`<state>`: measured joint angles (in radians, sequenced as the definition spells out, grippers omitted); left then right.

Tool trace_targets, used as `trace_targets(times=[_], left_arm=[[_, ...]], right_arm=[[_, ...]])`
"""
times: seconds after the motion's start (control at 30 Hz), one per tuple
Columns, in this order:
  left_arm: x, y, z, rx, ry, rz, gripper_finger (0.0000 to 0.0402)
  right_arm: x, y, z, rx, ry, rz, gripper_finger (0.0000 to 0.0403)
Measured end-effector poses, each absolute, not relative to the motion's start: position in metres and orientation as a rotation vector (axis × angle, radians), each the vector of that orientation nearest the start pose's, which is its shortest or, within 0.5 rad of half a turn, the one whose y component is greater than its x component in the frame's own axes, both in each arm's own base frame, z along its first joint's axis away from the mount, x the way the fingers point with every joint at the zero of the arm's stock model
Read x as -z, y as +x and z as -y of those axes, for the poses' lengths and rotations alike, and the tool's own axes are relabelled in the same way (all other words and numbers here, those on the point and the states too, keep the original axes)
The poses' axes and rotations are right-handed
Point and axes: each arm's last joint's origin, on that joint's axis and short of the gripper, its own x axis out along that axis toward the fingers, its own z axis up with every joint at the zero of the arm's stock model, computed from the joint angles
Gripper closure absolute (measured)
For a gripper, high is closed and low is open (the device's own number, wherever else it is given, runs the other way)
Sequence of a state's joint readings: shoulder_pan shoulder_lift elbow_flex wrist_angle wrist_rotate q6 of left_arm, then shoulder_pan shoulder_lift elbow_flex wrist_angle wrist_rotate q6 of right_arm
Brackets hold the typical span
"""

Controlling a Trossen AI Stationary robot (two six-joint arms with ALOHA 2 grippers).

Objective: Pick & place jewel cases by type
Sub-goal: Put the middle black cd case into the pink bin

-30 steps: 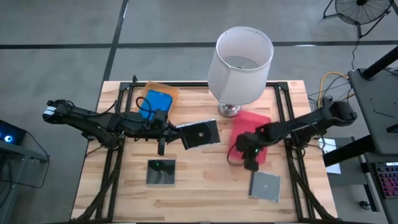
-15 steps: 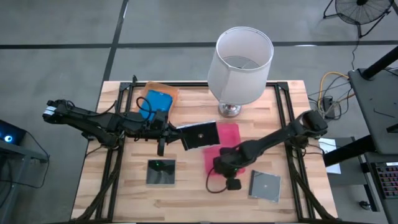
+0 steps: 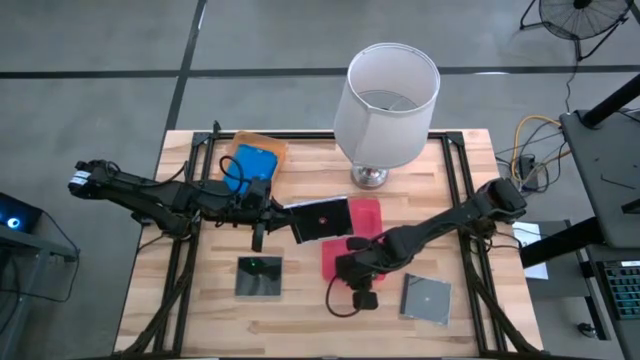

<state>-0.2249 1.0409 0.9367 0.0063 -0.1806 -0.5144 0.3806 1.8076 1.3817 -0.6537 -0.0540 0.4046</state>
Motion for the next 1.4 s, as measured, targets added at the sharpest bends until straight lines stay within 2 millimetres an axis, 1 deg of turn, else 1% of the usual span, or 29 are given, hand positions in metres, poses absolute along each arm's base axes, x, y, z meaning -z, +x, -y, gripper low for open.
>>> trace_targets(times=[0.07, 0.13, 0.2, 0.27, 0.37, 0.47, 0.6, 0.7, 0.8, 0.87, 1.0, 1.1, 1.23, 1.3, 1.4], left_arm=[[-0.356, 0.228, 0.047, 0.018, -0.494, -0.107, 0.0399], [-0.356, 0.228, 0.047, 0.018, -0.496, -0.108, 0.0399], [-0.356, 0.228, 0.047, 0.023, -0.497, -0.110, 0.0399], [-0.355, 0.227, 0.047, 0.024, -0.496, -0.114, 0.0399], [-0.354, 0.226, 0.046, 0.019, -0.491, -0.134, 0.0399], [-0.354, 0.223, 0.046, 0.015, -0.488, -0.149, 0.0399], [-0.352, 0.225, 0.047, 0.011, -0.515, -0.158, 0.0399], [-0.344, 0.233, 0.048, -0.005, -0.567, -0.192, 0.0399], [-0.331, 0.247, 0.051, -0.038, -0.671, -0.249, 0.0399], [-0.320, 0.257, 0.054, -0.067, -0.755, -0.285, 0.0399], [-0.300, 0.277, 0.056, -0.166, -0.983, -0.315, 0.0399], [-0.290, 0.290, 0.055, -0.229, -1.118, -0.333, 0.0399], [-0.286, 0.311, 0.051, -0.282, -1.205, -0.360, 0.0399], [-0.288, 0.322, 0.047, -0.287, -1.217, -0.398, 0.0399], [-0.289, 0.336, 0.035, -0.346, -1.210, -0.466, 0.0399]], right_arm=[[-0.234, 0.349, -0.144, -0.174, 0.185, -1.120, 0.0294], [-0.247, 0.346, -0.149, -0.195, 0.182, -1.093, 0.0271], [-0.268, 0.338, -0.156, -0.217, 0.173, -1.056, 0.0258], [-0.292, 0.324, -0.164, -0.206, 0.166, -1.005, 0.0254], [-0.326, 0.291, -0.174, -0.168, 0.187, -0.918, 0.0260], [-0.354, 0.254, -0.180, -0.118, 0.265, -0.834, 0.0269], [-0.384, 0.207, -0.184, -0.042, 0.402, -0.705, 0.0277], [-0.398, 0.179, -0.183, 0.030, 0.451, -0.589, 0.0281], [-0.404, 0.162, -0.183, 0.070, 0.441, -0.516, 0.0287], [-0.405, 0.158, -0.183, 0.082, 0.432, -0.497, 0.0292], [-0.402, 0.159, -0.186, 0.095, 0.407, -0.496, 0.0304], [-0.397, 0.163, -0.190, 0.105, 0.377, -0.506, 0.0314], [-0.392, 0.166, -0.195, 0.110, 0.352, -0.517, 0.0326], [-0.390, 0.168, -0.197, 0.112, 0.346, -0.521, 0.0332], [-0.388, 0.169, -0.199, 0.114, 0.342, -0.524, 0.0338]])
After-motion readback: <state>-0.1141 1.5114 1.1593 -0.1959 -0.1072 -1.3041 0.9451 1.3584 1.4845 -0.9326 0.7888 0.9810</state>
